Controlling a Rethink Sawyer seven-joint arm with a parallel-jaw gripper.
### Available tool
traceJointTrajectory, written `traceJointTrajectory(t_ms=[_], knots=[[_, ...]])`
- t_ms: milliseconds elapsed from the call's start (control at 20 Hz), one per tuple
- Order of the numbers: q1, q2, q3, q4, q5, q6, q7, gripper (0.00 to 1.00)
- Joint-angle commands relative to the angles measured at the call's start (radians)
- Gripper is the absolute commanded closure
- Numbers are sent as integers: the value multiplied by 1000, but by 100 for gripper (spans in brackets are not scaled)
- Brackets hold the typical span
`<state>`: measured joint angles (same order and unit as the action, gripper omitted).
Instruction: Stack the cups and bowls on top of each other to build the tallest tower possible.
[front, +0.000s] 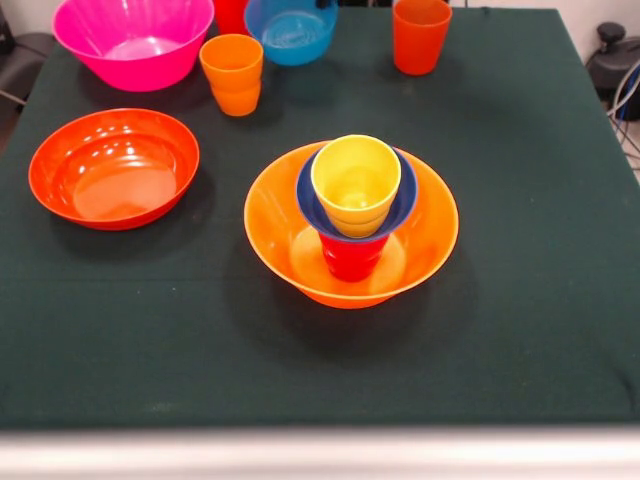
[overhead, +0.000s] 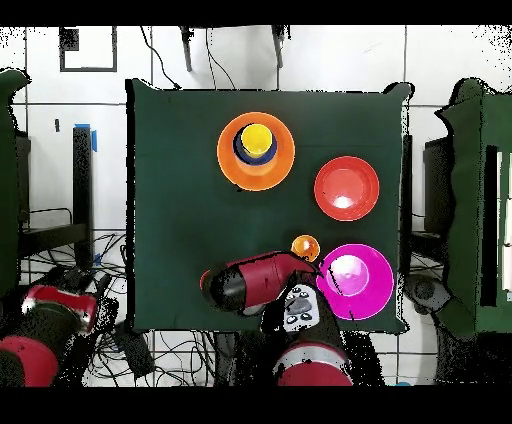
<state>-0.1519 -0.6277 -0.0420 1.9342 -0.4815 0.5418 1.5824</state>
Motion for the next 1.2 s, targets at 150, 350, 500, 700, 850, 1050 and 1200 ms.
traceJointTrajectory(t_ms=[150,350,500,700,850,1050,1200], knots=[[29,-58,64,-140,35,192,32,100],[41,-56,58,-154,21,211,52,100],[44,-63,61,-162,20,222,52,100],[53,-90,66,-184,16,253,28,100],[52,-120,76,-199,30,295,7,100],[50,-145,93,-228,48,350,-10,100],[49,-150,106,-261,55,374,-17,100]])
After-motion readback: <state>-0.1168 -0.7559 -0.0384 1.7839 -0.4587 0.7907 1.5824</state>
